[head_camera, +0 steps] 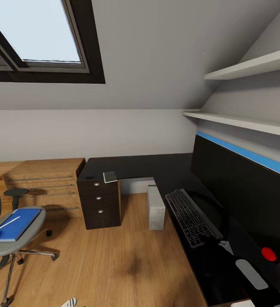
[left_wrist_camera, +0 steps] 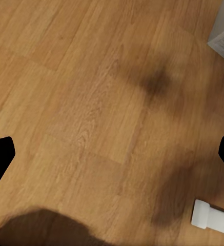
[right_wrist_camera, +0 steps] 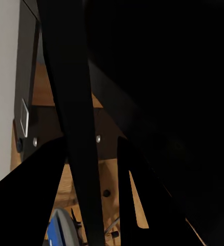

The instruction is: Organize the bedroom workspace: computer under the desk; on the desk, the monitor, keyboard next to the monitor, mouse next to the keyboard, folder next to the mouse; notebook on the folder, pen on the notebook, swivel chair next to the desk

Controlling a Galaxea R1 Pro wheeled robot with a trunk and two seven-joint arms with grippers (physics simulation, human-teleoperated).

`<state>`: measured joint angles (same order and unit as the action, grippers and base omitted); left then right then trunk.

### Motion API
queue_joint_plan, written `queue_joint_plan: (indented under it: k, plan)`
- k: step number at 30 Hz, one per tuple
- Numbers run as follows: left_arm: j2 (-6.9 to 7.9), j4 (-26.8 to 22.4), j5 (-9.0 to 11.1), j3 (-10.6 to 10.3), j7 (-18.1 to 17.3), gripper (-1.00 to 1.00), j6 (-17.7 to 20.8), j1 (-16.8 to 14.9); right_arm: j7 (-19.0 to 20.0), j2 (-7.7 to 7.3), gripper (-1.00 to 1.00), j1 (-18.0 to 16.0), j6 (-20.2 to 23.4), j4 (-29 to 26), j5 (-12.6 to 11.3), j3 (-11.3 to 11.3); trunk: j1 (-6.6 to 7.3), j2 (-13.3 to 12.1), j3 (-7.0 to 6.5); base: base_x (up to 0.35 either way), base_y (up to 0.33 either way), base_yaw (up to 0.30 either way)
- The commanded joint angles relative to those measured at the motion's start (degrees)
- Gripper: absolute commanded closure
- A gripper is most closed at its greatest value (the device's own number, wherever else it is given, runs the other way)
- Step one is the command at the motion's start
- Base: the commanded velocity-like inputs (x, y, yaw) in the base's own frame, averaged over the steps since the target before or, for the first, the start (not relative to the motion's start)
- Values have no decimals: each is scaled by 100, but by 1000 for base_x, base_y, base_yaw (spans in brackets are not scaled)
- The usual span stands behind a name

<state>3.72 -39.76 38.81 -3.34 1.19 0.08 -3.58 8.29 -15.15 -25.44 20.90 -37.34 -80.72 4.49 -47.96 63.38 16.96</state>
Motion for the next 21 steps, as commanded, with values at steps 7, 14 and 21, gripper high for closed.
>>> queue_joint_plan:
  k: [7, 14, 21]
  plan:
    - [6, -5, 56, -27, 13, -100, 1, -2, 11, -6, 100, -5, 4, 129, -32, 16, 0, 5, 7, 0, 0, 0]
    - [6, -5, 56, -27, 13, -100, 1, -2, 12, -6, 100, -5, 6, 147, -32, 16, 0, 5, 7, 0, 0, 0]
    - [6, -5, 56, -27, 13, -100, 1, -2, 14, -6, 100, -5, 7, 148, -34, 17, 0, 5, 7, 0, 0, 0]
